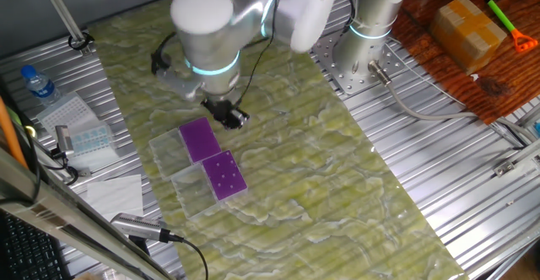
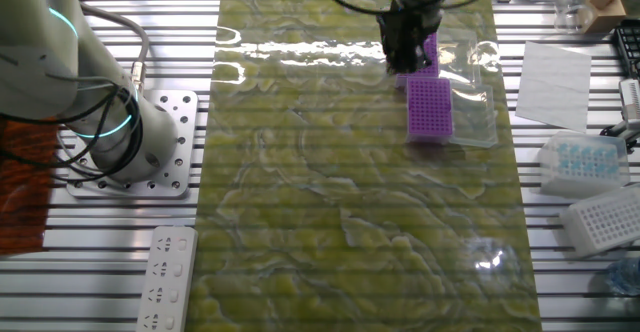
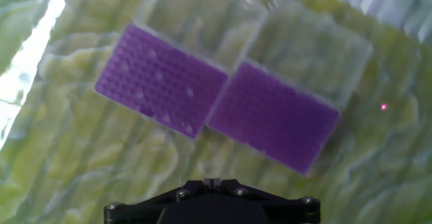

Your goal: Transfer all small pipette tips from one holder to another

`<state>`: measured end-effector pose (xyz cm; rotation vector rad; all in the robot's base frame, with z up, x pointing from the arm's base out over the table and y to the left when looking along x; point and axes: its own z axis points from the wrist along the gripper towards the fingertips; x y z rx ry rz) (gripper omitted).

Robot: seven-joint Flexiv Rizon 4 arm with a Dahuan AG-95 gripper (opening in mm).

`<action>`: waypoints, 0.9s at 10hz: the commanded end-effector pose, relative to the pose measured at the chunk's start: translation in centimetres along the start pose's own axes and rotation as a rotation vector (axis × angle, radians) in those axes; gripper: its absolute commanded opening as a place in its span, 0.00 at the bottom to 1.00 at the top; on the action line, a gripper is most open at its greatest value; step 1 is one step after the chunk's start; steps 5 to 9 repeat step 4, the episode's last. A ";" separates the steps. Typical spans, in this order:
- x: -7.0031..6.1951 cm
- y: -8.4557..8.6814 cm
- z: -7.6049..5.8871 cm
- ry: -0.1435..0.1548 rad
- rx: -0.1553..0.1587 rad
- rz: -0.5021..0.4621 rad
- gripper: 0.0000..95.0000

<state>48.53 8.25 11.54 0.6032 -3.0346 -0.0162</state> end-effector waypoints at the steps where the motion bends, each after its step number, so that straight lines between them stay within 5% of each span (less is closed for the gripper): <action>1: 2.4 -0.1 0.2 -0.012 -0.013 0.048 0.00; 4: 3.5 0.4 0.7 -0.020 -0.016 0.035 0.00; 9: 3.5 0.4 0.7 -0.020 -0.016 0.035 0.00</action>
